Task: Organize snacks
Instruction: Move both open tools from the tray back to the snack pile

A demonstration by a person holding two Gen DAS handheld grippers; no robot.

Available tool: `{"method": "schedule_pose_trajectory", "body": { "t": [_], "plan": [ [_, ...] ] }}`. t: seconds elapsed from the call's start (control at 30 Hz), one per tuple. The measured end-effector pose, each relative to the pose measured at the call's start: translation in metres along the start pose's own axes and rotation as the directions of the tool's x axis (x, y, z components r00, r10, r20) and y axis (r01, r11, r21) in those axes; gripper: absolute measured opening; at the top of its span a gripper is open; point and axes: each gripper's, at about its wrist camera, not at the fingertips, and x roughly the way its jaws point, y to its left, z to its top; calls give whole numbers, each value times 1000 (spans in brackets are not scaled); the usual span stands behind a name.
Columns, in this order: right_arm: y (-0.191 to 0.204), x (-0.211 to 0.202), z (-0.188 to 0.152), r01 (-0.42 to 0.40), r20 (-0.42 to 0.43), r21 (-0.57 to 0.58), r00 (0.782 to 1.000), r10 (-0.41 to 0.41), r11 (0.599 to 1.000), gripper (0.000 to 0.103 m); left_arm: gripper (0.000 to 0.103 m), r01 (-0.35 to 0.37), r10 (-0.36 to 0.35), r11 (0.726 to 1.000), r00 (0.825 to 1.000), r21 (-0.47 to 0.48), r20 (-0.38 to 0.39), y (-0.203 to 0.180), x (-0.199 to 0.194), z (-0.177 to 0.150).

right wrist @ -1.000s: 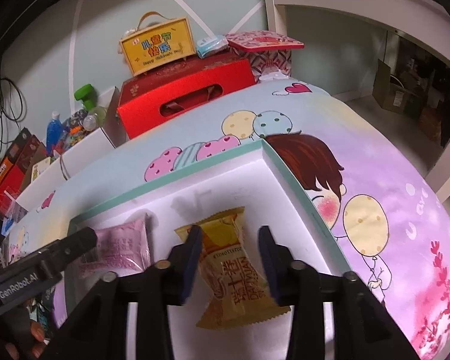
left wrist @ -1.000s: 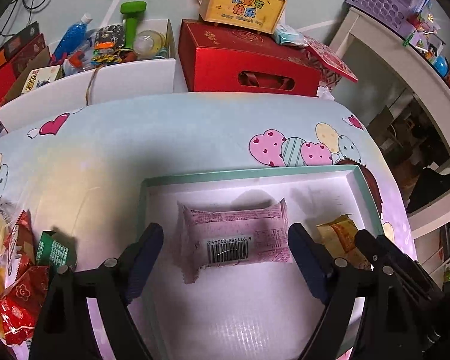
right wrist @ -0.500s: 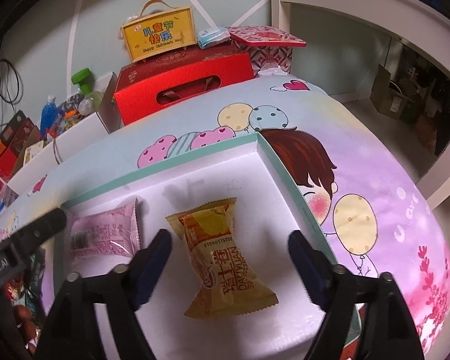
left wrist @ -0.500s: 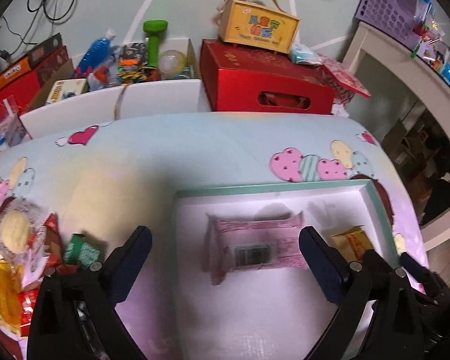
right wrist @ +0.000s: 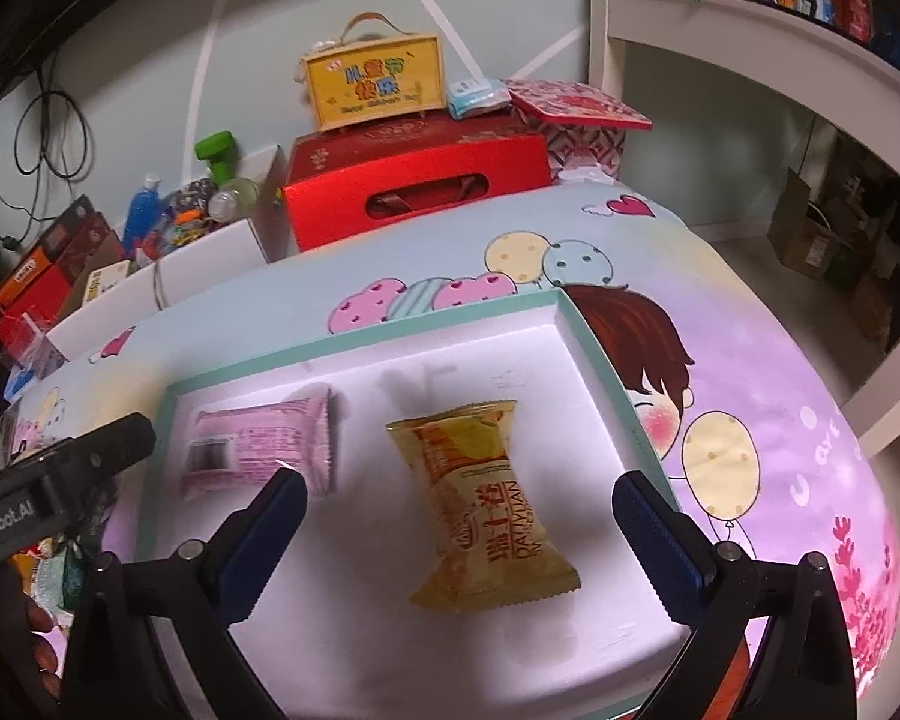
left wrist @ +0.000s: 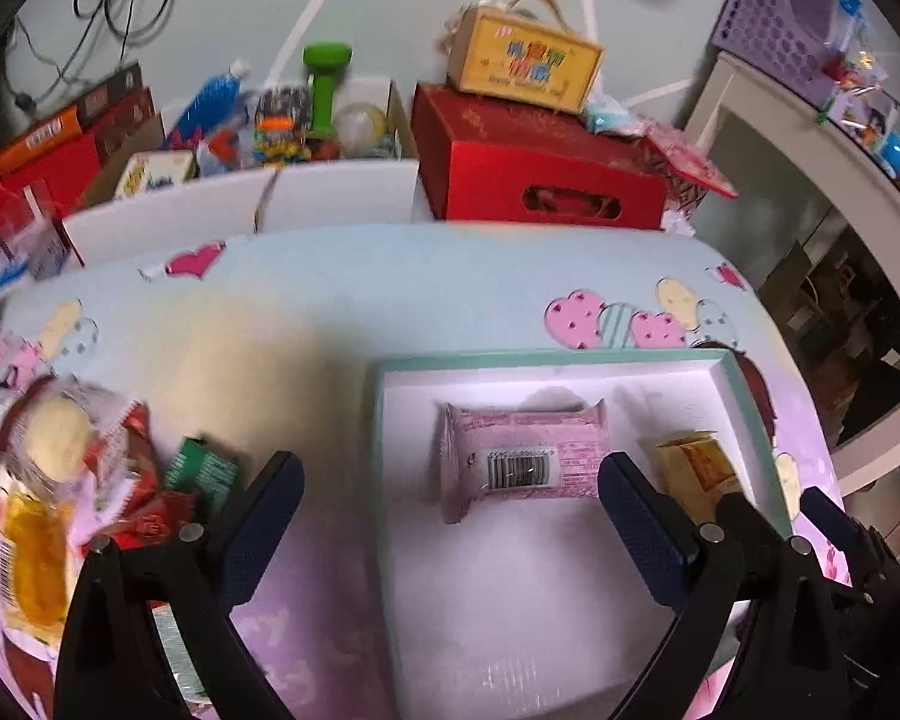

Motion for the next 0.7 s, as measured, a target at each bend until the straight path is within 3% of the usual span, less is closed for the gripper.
{"method": "schedule_pose_trajectory", "body": {
  "t": [0.17,0.37,0.7],
  "plan": [
    [8,-15,-2,-28,35,-17,999,29,999,103,98,0,-1,999,999,32,52,4,-34,2],
    [24,-25,-9,-115,23,-29,993,115,993,103,98,-7,6,1000,997,13,76,40,-72,-18],
    [77,-36,-26,-220,-3,-106,975,221,970,103,98,-102,112,978,993,-180,48,151,-112,-81]
  ]
}}
